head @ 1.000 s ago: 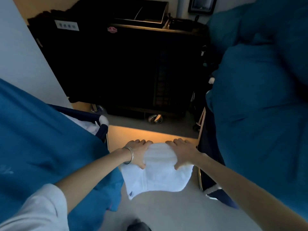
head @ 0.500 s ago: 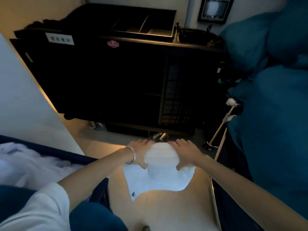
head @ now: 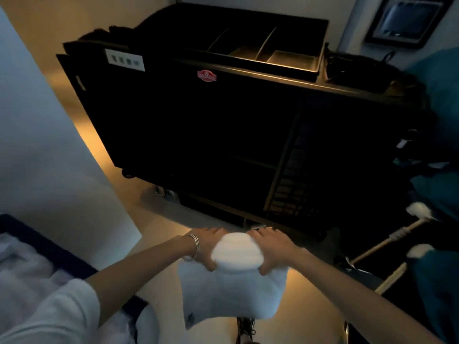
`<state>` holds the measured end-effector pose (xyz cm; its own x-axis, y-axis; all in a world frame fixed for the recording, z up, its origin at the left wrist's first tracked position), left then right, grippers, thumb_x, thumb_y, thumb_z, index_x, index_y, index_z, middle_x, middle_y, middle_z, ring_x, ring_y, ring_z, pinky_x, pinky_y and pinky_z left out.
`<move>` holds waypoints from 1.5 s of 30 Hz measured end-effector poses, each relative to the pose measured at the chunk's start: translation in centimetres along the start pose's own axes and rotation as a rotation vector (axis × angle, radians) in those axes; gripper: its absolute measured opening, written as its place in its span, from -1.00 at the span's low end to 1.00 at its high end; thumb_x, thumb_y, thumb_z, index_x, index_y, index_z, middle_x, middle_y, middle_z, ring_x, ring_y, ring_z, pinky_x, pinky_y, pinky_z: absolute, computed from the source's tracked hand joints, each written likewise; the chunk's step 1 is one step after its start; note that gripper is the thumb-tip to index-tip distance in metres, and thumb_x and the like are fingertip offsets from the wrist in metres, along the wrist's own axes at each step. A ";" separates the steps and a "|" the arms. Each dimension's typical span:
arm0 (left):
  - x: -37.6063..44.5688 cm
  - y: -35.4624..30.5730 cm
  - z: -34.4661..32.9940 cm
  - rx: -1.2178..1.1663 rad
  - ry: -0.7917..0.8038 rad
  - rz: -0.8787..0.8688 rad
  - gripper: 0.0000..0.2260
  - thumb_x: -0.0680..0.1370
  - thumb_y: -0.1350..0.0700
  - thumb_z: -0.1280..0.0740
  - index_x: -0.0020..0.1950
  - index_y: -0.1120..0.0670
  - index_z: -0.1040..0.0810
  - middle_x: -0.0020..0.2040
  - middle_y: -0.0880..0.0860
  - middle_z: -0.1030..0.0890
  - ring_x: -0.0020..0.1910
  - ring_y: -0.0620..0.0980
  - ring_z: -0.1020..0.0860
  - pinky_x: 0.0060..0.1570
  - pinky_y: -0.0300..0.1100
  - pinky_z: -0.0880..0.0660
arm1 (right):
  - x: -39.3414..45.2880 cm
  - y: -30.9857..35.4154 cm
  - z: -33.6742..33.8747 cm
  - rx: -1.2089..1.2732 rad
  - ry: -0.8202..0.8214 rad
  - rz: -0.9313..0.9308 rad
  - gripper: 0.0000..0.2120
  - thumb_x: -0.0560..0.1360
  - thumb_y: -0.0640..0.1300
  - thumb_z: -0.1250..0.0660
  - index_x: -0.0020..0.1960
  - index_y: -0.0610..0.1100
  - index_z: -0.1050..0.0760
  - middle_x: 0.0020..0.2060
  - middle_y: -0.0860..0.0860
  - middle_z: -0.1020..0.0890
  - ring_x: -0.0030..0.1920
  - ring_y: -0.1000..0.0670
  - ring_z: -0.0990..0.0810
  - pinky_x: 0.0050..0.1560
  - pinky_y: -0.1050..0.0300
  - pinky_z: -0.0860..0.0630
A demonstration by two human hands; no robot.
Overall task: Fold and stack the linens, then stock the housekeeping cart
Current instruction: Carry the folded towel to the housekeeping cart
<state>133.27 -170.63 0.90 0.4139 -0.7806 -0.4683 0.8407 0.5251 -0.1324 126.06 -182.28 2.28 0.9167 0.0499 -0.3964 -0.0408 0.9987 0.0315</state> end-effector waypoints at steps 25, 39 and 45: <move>15.9 20.6 16.0 0.172 -0.192 0.083 -0.13 0.31 -0.19 -0.44 0.48 -0.01 -0.07 0.26 0.04 -0.37 0.20 0.07 -0.39 0.15 -0.05 -0.37 | 24.8 -8.6 15.9 -0.072 -0.253 0.047 0.03 0.28 0.20 -0.42 0.54 -0.11 0.04 0.29 -0.03 -0.34 0.29 -0.07 -0.31 0.27 0.06 -0.25; 19.6 31.9 28.3 0.559 -0.483 -0.113 -0.07 0.31 -0.25 -0.43 0.50 0.02 -0.03 0.25 0.05 -0.37 0.17 0.09 -0.39 0.11 -0.06 -0.32 | 34.2 -7.6 25.2 -0.125 -0.559 -0.361 0.00 0.03 0.22 -0.59 0.35 -0.15 -0.35 0.02 -0.08 -0.54 0.01 -0.14 -0.54 -0.09 -0.01 -0.46; 17.8 32.9 31.8 0.626 -1.344 -0.280 -0.46 0.35 0.03 -0.32 0.32 0.04 -0.36 0.07 0.14 -0.52 -0.02 0.15 -0.46 0.00 0.02 -0.31 | 33.9 -8.2 28.1 -0.345 -1.175 -0.360 -0.33 0.29 0.01 -0.43 0.31 -0.16 -0.28 0.12 -0.13 -0.42 0.00 -0.15 -0.39 -0.03 -0.02 -0.28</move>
<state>179.38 -178.09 15.98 -0.0697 -0.7306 0.6792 0.8096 0.3563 0.4664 168.69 -189.16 14.40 0.6889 -0.0879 0.7195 0.3430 0.9140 -0.2168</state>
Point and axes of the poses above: each hand's wrist, its own x-axis towards the middle knuckle, its own z-axis out of the back of the hand, y = z × x, the point moved 9 cm from there along x, towards the middle knuckle
